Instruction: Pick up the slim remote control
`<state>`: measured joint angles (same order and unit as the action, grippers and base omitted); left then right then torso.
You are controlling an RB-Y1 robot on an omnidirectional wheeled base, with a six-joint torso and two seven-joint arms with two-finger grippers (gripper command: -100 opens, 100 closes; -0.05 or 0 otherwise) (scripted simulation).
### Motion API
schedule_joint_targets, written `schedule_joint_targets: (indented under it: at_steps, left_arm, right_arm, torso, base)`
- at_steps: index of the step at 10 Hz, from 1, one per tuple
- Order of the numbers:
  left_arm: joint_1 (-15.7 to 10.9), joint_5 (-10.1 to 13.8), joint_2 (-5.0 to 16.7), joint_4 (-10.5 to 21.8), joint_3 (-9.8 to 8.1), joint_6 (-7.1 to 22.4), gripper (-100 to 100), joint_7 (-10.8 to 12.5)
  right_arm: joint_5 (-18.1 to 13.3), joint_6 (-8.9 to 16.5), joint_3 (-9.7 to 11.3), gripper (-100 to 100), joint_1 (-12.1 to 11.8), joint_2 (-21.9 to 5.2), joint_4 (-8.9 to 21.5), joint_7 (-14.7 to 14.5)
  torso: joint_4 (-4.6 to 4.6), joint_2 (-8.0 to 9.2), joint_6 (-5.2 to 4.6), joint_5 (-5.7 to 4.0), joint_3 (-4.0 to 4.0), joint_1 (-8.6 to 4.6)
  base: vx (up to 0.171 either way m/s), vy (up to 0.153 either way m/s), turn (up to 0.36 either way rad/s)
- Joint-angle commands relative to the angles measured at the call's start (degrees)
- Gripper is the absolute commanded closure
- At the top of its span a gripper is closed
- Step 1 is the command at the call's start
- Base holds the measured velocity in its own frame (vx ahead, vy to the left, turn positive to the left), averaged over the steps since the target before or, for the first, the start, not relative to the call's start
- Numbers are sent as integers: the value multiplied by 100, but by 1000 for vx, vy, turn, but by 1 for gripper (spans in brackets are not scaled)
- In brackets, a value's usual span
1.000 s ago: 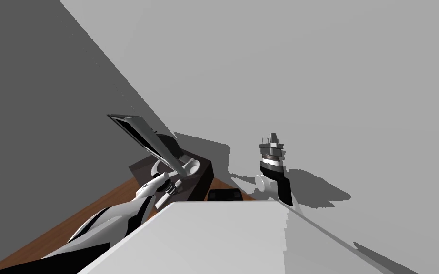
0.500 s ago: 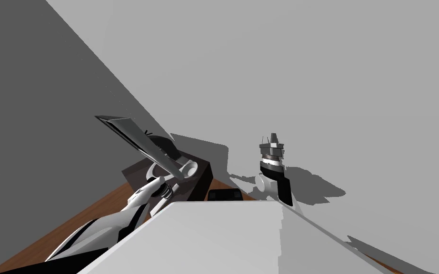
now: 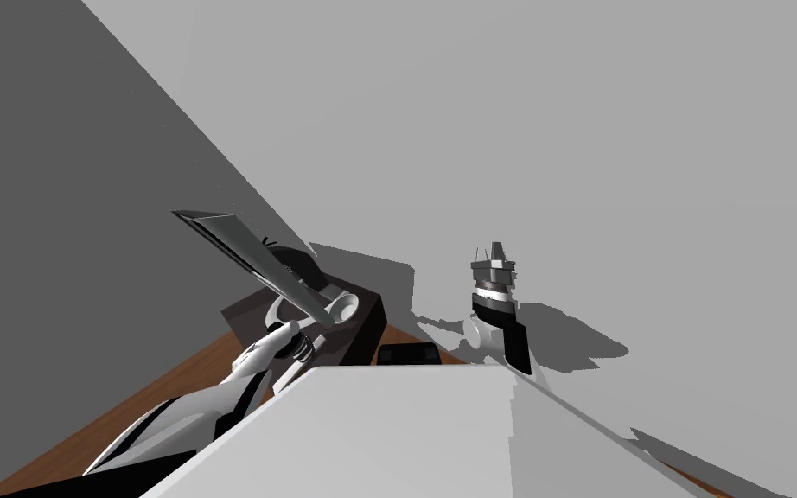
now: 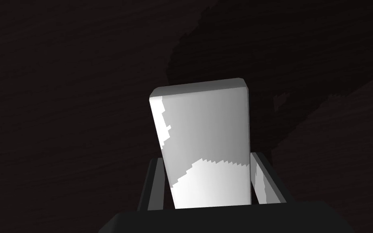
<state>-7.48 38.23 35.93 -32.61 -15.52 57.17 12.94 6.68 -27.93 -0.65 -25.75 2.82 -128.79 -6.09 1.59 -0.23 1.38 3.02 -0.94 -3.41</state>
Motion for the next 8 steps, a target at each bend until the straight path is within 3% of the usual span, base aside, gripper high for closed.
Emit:
schedule_joint_targets:
  at_steps: [1,5,6,7,8]
  left_arm:
    - [-286,-206,-72,191,17,-4,100,28]
    - [-865,-633,-242,419,56,99,100,157]
    - [-892,-633,-242,520,56,99,100,157]
    - [-892,-633,-242,419,56,99,100,157]
    - [-1080,-775,-299,495,70,133,100,200]
  right_arm:
    - [0,0,0,0,0,0,0,0]
    - [0,0,0,0,0,0,0,0]
    - [0,0,0,0,0,0,0,0]
    - [0,0,0,0,0,0,0,0]
    - [0,0,0,0,0,0,0,0]
  torso:
    - [0,0,0,0,0,0]
    - [-4,16,2,0,10,7]
    - [-4,16,5,-2,9,8]
    - [-3,14,2,-1,8,5]
    - [-4,8,-1,-3,6,-1]
  base:
    - [-27,24,195]
    - [-44,26,124]
    - [-25,20,43]
    - [-9,6,-10]
    - [-16,13,92]
